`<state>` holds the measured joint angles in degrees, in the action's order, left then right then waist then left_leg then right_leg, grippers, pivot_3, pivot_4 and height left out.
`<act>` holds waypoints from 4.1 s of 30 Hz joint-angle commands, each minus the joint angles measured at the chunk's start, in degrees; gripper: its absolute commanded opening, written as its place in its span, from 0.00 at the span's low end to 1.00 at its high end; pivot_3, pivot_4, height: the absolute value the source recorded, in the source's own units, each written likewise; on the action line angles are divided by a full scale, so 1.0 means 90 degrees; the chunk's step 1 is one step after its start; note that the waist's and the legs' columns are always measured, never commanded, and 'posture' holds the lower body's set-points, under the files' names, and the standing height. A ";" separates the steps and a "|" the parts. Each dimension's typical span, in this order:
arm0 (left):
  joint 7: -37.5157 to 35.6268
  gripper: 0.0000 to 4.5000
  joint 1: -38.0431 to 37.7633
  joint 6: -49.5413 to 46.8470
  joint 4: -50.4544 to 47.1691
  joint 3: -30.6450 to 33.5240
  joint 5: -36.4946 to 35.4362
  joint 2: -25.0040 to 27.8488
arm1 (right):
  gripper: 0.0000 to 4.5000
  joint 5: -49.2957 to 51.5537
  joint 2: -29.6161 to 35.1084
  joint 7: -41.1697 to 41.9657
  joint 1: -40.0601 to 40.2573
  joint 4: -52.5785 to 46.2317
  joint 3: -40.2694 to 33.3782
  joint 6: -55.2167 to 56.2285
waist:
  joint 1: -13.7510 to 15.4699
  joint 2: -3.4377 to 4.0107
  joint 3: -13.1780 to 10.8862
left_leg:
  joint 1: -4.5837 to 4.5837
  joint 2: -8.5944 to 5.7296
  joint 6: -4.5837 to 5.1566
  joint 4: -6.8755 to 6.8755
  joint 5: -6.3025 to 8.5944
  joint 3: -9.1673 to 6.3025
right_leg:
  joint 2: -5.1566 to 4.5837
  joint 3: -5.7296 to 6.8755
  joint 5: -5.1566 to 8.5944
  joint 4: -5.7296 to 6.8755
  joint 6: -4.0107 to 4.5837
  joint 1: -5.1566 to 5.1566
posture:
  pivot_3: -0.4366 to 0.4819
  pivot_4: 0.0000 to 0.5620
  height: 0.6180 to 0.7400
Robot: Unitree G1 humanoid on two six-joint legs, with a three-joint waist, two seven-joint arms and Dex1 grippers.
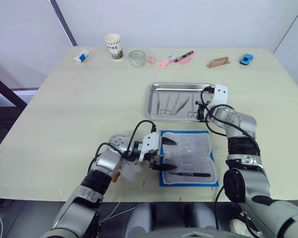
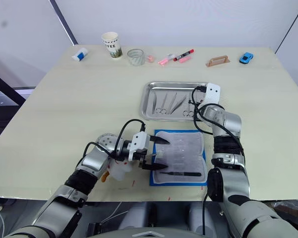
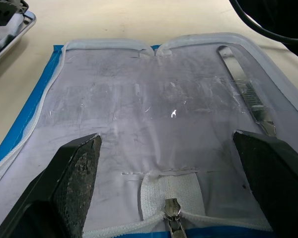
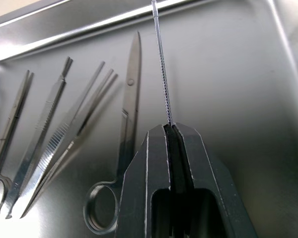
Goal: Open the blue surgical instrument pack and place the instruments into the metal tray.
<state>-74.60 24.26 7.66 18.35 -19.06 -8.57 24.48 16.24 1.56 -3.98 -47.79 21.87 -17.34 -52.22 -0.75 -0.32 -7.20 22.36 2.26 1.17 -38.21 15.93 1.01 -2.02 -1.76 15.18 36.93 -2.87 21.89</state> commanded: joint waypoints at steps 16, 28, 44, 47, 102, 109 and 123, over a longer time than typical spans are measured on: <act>0.0096 1.00 -0.0242 -0.0134 0.0014 -0.0129 0.0183 0.0014 | 0.58 0.1043 0.1250 0.2564 0.1843 -0.4030 0.1029 0.0104 | -0.0001 0.0006 -0.0003 | 0.0020 0.0001 0.0000 0.0000 0.0000 -0.0020 | -0.0002 -0.0006 -0.0001 -0.0002 -0.0002 0.0022 | 0.48 0.27 1.00; -0.0201 1.00 -0.0177 -0.0093 0.0081 -0.0092 0.0068 0.0081 | 0.58 0.2211 0.4842 0.7433 0.4758 -0.6242 0.0965 0.1783 | 0.0007 -0.0005 -0.0010 | 0.0031 -0.0001 0.0007 -0.0006 0.0004 -0.0027 | 0.0008 -0.0014 0.0003 -0.0015 -0.0008 0.0022 | 0.48 0.27 1.00; -0.0678 1.00 0.0066 0.0232 0.0554 -0.0093 0.0120 0.0202 | 0.58 0.0312 0.5520 0.8062 0.5375 -0.5569 0.2341 0.3922 | 0.0011 -0.0029 -0.0021 | 0.0028 -0.0002 0.0006 -0.0012 0.0004 -0.0014 | 0.0012 -0.0017 0.0004 -0.0013 -0.0009 0.0021 | 0.48 0.27 1.00; -0.0674 1.00 0.0079 0.0256 0.0583 -0.0089 0.0126 0.0200 | 0.58 -0.0134 0.5435 0.7783 0.5231 -0.5398 0.2696 0.3926 | 0.0010 -0.0030 -0.0020 | 0.0027 -0.0002 0.0006 -0.0012 0.0004 -0.0014 | 0.0013 -0.0017 0.0004 -0.0012 -0.0009 0.0021 | 0.48 0.27 1.00; -0.0368 1.00 0.0029 0.0195 0.0502 -0.0126 0.0188 0.0162 | 0.01 -0.0136 0.6371 0.7382 0.5471 -0.6308 0.2327 0.2641 | 0.0046 -0.0036 -0.0016 | -0.0030 0.0000 0.0007 -0.0008 0.0004 -0.0011 | 0.0014 -0.0037 0.0006 -0.0010 -0.0006 -0.0026 | 0.48 0.27 1.00; -0.0337 1.00 0.0054 0.0220 0.0559 -0.0121 0.0189 0.0135 | 0.01 -0.0044 0.6736 0.7825 0.6241 -0.5765 0.1325 0.3488 | 0.0059 -0.0038 -0.0017 | -0.0030 0.0000 0.0007 -0.0008 0.0004 -0.0006 | 0.0014 -0.0039 0.0006 -0.0011 -0.0007 -0.0027 | 0.48 0.27 1.00; -0.0294 1.00 0.0075 0.0260 0.0585 -0.0089 0.0179 0.0109 | 0.01 0.1417 0.5401 0.6112 0.4887 -0.5630 0.0485 0.1678 | 0.0060 -0.0042 -0.0021 | -0.0040 0.0001 0.0006 -0.0006 0.0005 -0.0005 | 0.0016 -0.0057 0.0006 -0.0007 -0.0008 -0.0031 | 0.48 0.27 1.00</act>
<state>-78.11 26.02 10.46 21.80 -19.00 -9.21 24.92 28.35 51.02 55.44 -2.10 -27.18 -12.94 -34.26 -0.21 -0.69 -7.38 22.00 2.27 1.22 -38.25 15.97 0.96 -1.86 -2.26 15.23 36.86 -2.94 21.62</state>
